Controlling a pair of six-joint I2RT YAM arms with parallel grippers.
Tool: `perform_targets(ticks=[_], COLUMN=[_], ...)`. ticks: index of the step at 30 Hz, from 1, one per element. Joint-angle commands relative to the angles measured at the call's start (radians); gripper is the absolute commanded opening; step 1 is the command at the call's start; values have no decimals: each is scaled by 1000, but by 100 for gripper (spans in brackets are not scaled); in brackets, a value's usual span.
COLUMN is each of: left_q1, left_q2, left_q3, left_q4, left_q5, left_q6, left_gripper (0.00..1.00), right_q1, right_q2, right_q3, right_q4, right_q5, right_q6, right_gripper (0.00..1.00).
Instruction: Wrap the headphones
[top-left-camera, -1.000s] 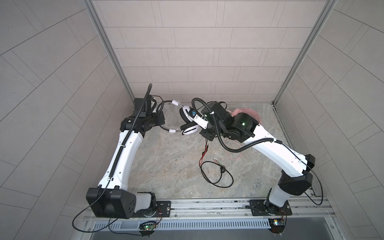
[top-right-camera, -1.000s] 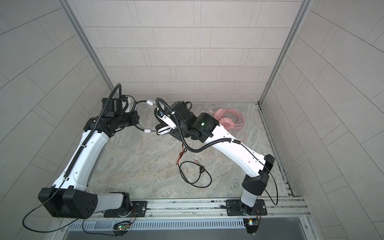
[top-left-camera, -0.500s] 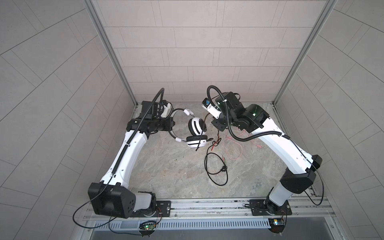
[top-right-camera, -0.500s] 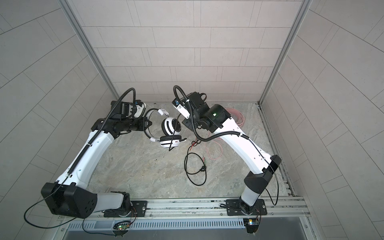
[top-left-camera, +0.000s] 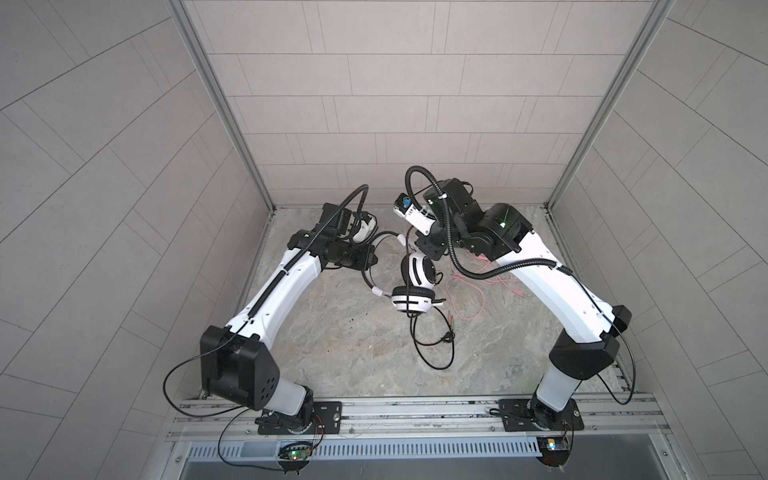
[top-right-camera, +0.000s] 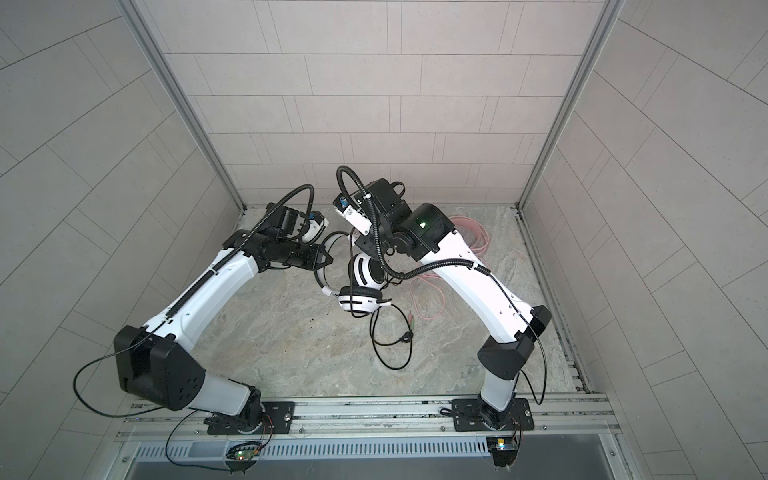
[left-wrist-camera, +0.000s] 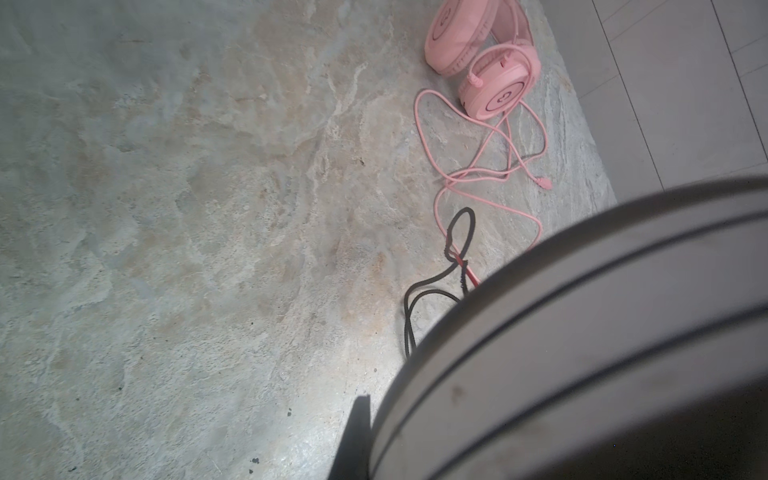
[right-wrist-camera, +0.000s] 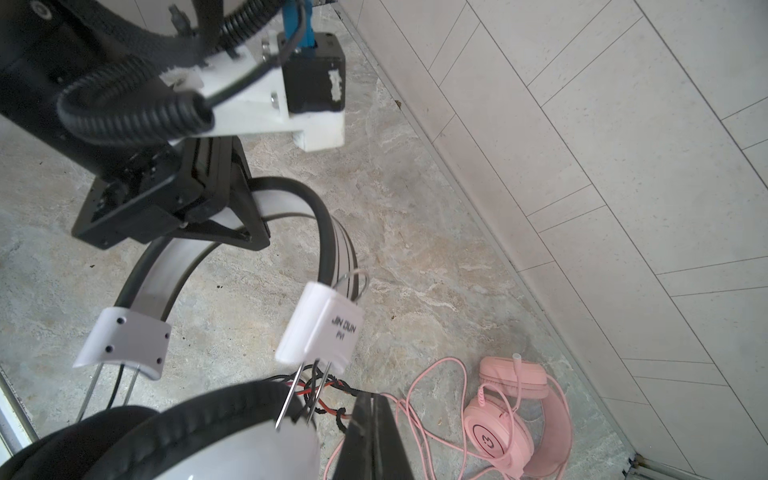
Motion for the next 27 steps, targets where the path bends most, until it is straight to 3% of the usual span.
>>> perform_targets(ticks=[1,10,17,20,27], left_q1=[-31,-38,-12,28,55], left_q2=[7,-14,-40,-52,-84], left_q3=[74,81,23,-12,-36], left_q4=[14,56,153,236,355], left_q5=[79,158,252,338,400], left_q6=[-36,-75,-138,-221,-305], left_gripper=[0,0,0,0,0], right_q1=[7,-40,-103,-124,-172], right_q2=[26,41,13,-21,-93], right_q3=[-10,-74,-143,-205,-383], right_q4=[-35,-3,59,110,267], right_q5=[41,145,98,35,-187], right_q6=[-16,21,87,111,180], right_gripper=[2,2,6,15,51])
